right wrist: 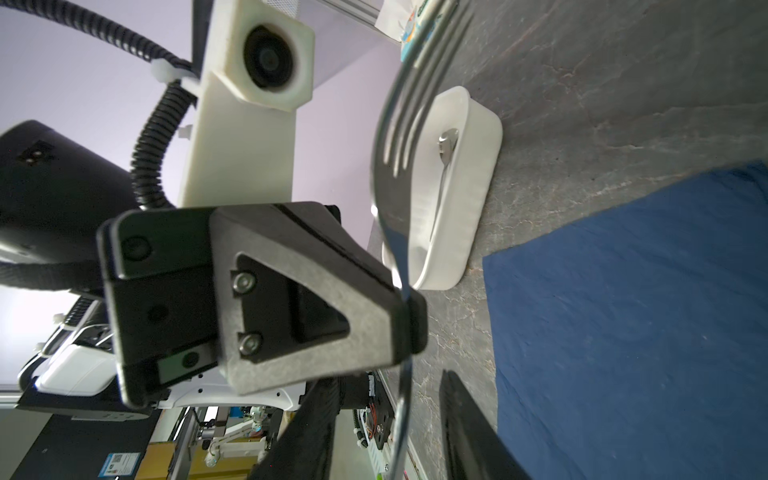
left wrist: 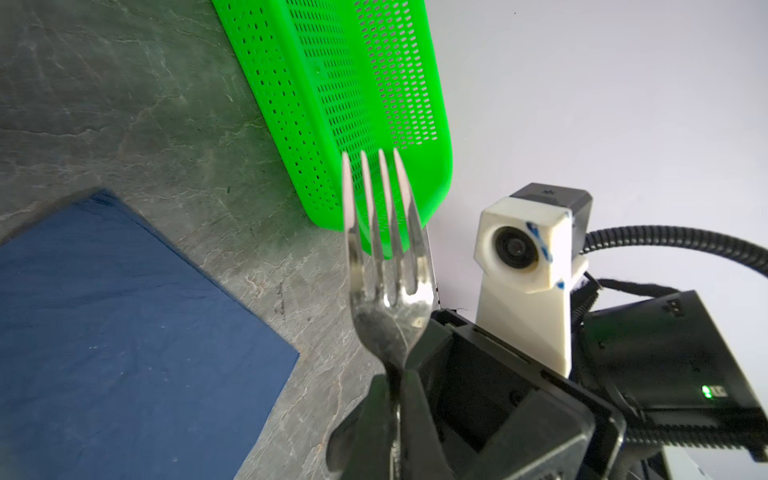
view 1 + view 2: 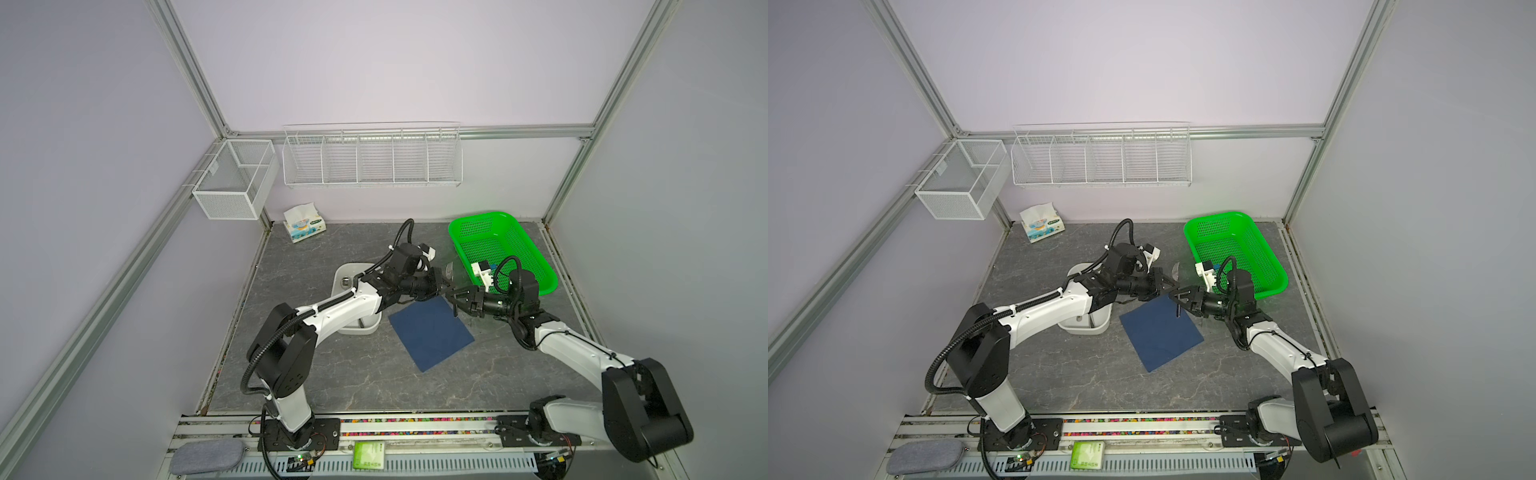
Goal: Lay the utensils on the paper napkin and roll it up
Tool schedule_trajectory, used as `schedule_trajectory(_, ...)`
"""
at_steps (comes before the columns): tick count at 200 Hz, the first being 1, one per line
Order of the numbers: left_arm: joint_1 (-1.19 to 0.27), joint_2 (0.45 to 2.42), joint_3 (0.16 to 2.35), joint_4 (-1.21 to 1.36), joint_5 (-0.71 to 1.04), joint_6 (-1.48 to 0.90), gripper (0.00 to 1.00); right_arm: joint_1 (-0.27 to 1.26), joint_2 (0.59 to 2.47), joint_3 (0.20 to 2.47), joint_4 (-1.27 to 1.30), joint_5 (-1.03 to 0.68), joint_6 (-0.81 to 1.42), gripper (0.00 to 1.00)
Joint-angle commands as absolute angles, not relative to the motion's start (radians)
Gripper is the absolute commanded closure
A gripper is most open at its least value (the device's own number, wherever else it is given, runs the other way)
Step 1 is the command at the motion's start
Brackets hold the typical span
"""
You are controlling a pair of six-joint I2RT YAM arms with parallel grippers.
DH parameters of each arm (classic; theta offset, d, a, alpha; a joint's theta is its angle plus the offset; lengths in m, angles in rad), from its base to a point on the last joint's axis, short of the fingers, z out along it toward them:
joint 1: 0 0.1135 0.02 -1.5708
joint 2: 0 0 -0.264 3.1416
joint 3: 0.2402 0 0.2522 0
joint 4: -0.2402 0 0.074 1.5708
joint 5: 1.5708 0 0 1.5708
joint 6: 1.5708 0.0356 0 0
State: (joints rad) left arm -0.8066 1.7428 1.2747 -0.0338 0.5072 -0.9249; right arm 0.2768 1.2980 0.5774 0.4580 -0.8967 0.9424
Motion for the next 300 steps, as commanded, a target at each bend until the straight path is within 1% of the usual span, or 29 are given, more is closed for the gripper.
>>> schedule_trajectory(1,-0.804,1.708,1.256,0.035,0.534,-0.963,1.0,0.281,1.335,0.559,0.732,-0.985,1.11,0.64)
schedule_trajectory(11,-0.801,1.704,1.25,0.047,0.532,-0.969,1.0,0.281,1.353,0.553,0.794,-0.992,1.149,0.68)
schedule_trajectory(18,-0.801,1.699,1.247,0.048,0.525,-0.97,1.0,0.279,1.364,0.549,0.826,-0.993,1.167,0.69)
schedule_trajectory(32,-0.798,1.685,1.24,0.045,0.506,-0.969,1.0,0.28,1.369,0.548,0.824,-0.986,1.165,0.75)
schedule_trajectory(55,-0.788,1.661,1.219,0.047,0.48,-0.966,1.0,0.28,1.335,0.556,0.708,-0.958,1.093,0.78)
schedule_trajectory(60,-0.787,1.657,1.213,0.049,0.475,-0.967,1.0,0.279,1.327,0.561,0.676,-0.955,1.073,0.81)
schedule_trajectory(71,-0.785,1.649,1.204,0.056,0.466,-0.968,1.0,0.282,1.3,0.575,0.593,-0.946,1.023,0.84)
schedule_trajectory(84,-0.785,1.648,1.201,0.064,0.465,-0.971,1.0,0.285,1.275,0.591,0.503,-0.936,0.967,0.92)
schedule_trajectory(91,-0.785,1.65,1.201,0.068,0.469,-0.976,1.0,0.287,1.261,0.601,0.449,-0.928,0.938,0.94)
schedule_trajectory(109,-0.785,1.658,1.199,0.09,0.478,-0.989,1.0,0.303,1.222,0.652,0.28,-0.896,0.833,0.94)
schedule_trajectory(121,-0.785,1.665,1.201,0.098,0.485,-0.994,1.0,0.32,1.197,0.699,0.122,-0.84,0.737,0.94)
schedule_trajectory(131,-0.785,1.67,1.204,0.101,0.491,-0.996,0.95,0.341,1.18,0.743,-0.006,-0.772,0.655,0.94)
schedule_trajectory(152,-0.79,1.678,1.204,0.11,0.495,-1.005,0.8,0.389,1.166,0.803,-0.176,-0.631,0.555,0.94)
schedule_trajectory(174,-0.794,1.68,1.207,0.109,0.489,-1.007,0.73,0.439,1.157,0.843,-0.287,-0.478,0.485,0.94)
schedule_trajectory(189,-0.797,1.68,1.21,0.09,0.472,-1.008,0.72,0.459,1.151,0.864,-0.333,-0.399,0.46,0.94)
schedule_trajectory(207,-0.806,1.678,1.233,0.002,0.411,-0.984,0.72,0.505,1.14,0.873,-0.385,-0.279,0.406,0.94)
schedule_trajectory(212,-0.809,1.675,1.241,-0.021,0.397,-0.977,0.72,0.519,1.14,0.907,-0.404,-0.246,0.392,0.94)
schedule_trajectory(232,-0.822,1.677,1.26,-0.069,0.35,-0.975,0.72,0.55,1.136,0.916,-0.438,-0.131,0.388,0.94)
schedule_trajectory(246,-0.83,1.678,1.27,-0.093,0.32,-0.973,0.7,0.575,1.125,0.914,-0.446,-0.057,0.38,0.94)
schedule_trajectory(275,-0.837,1.683,1.289,-0.106,0.293,-0.976,0.67,0.596,1.119,0.918,-0.459,-0.016,0.353,0.94)
schedule_trajectory(300,-0.841,1.702,1.334,-0.155,0.269,-0.968,0.7,0.627,1.121,0.925,-0.469,0.013,0.329,0.94)
